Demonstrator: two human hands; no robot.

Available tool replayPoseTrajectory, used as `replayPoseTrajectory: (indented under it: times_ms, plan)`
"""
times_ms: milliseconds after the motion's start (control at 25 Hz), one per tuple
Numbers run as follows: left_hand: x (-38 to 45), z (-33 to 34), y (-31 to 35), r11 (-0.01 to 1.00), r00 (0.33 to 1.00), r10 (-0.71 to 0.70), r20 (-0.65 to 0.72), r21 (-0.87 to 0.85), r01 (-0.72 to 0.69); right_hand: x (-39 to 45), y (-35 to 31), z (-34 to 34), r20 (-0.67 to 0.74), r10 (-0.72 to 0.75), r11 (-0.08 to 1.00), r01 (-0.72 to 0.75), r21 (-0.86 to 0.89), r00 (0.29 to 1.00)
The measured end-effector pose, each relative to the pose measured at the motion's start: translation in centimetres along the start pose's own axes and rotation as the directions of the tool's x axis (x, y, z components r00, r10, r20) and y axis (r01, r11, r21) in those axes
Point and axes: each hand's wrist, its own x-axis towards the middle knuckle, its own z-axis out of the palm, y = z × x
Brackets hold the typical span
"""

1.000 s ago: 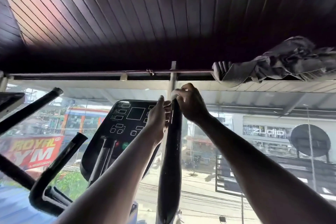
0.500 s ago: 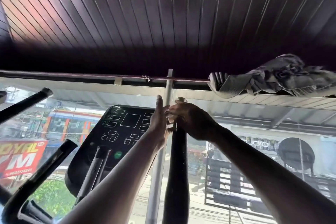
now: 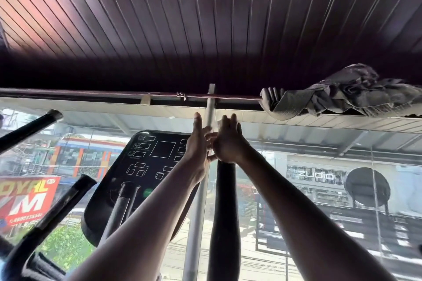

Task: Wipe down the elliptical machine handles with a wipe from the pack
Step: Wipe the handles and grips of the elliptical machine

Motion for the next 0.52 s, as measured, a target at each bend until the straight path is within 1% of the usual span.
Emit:
replayPoseTrajectory:
  times_ms: [40, 80, 120, 160, 200, 240, 280, 320, 360, 400, 440, 480, 520]
  plan:
    - [-0.1, 0.0, 0.0, 1.0, 1.0, 0.007, 0.0, 0.013, -0.007, 0.7, -0.3, -0.1, -0.003, 0.109, 0.979, -0.106, 0.174, 0.994]
    - [-0.2, 0.0, 0.0, 0.999, 1.0, 0.017, -0.002, 0.029, -0.017, 1.1, -0.3, -0.3, 0.002, 0.196, 0.919, -0.185, 0.348, 0.981]
    - [-0.3, 0.1, -0.1, 0.998, 1.0, 0.027, -0.004, 0.049, -0.027, 1.3, -0.1, -0.5, 0.025, 0.246, 0.827, -0.224, 0.516, 0.969]
    - [-0.4, 0.2, -0.1, 0.997, 0.999, 0.037, -0.015, 0.066, -0.036, 1.2, 0.3, -0.5, 0.076, 0.248, 0.687, -0.23, 0.689, 0.966]
    - [-0.4, 0.3, -0.1, 0.996, 0.998, 0.048, -0.037, 0.076, -0.045, 0.9, 0.7, -0.3, 0.144, 0.217, 0.515, -0.238, 0.823, 0.966]
    - [-0.4, 0.4, 0.0, 0.995, 0.996, 0.066, -0.064, 0.083, -0.061, 0.5, 1.1, 0.0, 0.219, 0.169, 0.341, -0.266, 0.902, 0.961]
    - [-0.4, 0.6, 0.1, 0.992, 0.992, 0.091, -0.091, 0.091, -0.082, 0.2, 1.4, 0.1, 0.266, 0.117, 0.197, -0.285, 0.938, 0.957]
    - [-0.5, 0.8, 0.3, 0.99, 0.988, 0.11, -0.111, 0.099, -0.1, 0.1, 1.6, 0.2, 0.297, 0.073, 0.116, -0.304, 0.946, 0.952]
    - [-0.5, 1.0, 0.4, 0.989, 0.986, 0.118, -0.122, 0.103, -0.106, 0.0, 1.5, 0.1, 0.302, 0.066, 0.097, -0.308, 0.947, 0.951]
    - [-0.5, 1.2, 0.5, 0.99, 0.987, 0.11, -0.119, 0.1, -0.099, 0.0, 1.1, -0.1, 0.283, 0.095, 0.131, -0.293, 0.947, 0.955]
    - [-0.5, 1.3, 0.4, 0.992, 0.991, 0.089, -0.102, 0.098, -0.079, -0.1, 0.8, -0.3, 0.23, 0.163, 0.251, -0.266, 0.931, 0.959]
    - [-0.6, 1.3, 0.3, 0.993, 0.995, 0.067, -0.077, 0.099, -0.059, -0.1, 0.7, -0.3, 0.151, 0.216, 0.422, -0.231, 0.876, 0.965]
    - [-0.5, 1.2, 0.1, 0.994, 0.997, 0.05, -0.057, 0.103, -0.044, -0.3, 0.8, -0.2, 0.055, 0.236, 0.609, -0.192, 0.769, 0.97]
